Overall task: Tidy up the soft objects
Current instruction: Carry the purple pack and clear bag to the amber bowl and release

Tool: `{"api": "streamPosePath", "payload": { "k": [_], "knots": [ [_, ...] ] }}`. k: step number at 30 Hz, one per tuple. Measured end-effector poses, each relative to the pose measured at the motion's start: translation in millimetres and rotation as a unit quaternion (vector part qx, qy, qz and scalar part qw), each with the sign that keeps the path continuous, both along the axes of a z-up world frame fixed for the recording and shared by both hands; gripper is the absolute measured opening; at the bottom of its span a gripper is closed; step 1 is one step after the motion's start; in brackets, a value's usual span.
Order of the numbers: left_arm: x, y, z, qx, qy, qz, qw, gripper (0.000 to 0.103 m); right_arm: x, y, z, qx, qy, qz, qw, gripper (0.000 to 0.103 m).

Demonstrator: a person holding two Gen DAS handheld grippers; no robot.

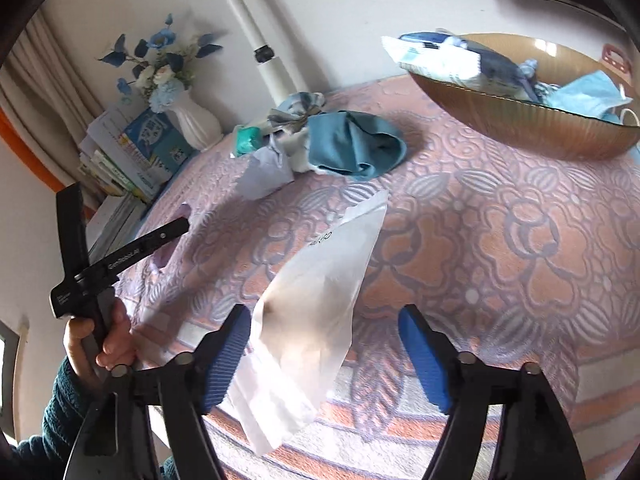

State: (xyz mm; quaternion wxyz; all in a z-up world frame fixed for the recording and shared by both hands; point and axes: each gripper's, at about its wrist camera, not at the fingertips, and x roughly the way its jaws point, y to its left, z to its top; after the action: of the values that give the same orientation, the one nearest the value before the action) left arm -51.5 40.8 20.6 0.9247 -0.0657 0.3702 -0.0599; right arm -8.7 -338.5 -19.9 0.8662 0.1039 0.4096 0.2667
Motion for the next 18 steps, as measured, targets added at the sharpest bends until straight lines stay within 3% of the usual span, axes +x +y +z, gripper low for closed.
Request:
{"api": "streamPosePath", "payload": {
  "k": [3, 6, 10, 13, 14, 17, 18],
  "knots": [
    [0, 1, 0, -0.004, 0.0, -0.001, 1.0, 0.036, -1, -8, -5, -0.023, 0.03, -0.034, 0.999, 0.094],
    [0, -1, 0, -0.002, -0.002, -0.002, 1.0, 0.036, -11, -5, -7, -0.009, 0.035, -0.054, 0.998, 0.103],
    [-1, -2, 1, 0.0, -0.006, -0.002, 1.0, 0.036, -14, 11, -5, -0.035, 0.037, -0.083, 0.995, 0.103],
    [-2, -2, 0, -0.002, -0.005, -0.003, 1.0, 0.036, -11, 19, -3, -0.025, 0.047, -0.103, 0.993, 0.103],
    [-1, -2, 0, -0.002, -0.005, -0.003, 1.0, 0.036, -10, 22, -3, -0.031, 0.045, -0.11, 0.992, 0.097],
    [-2, -2, 0, -0.002, -0.006, -0.003, 1.0, 0.036, -12, 35, -3, -0.088, 0.024, -0.123, 0.988, 0.059],
    [-2, -2, 1, -0.002, -0.006, -0.003, 1.0, 0.036, -14, 40, -3, -0.105, 0.015, -0.122, 0.987, 0.053]
  ]
}}
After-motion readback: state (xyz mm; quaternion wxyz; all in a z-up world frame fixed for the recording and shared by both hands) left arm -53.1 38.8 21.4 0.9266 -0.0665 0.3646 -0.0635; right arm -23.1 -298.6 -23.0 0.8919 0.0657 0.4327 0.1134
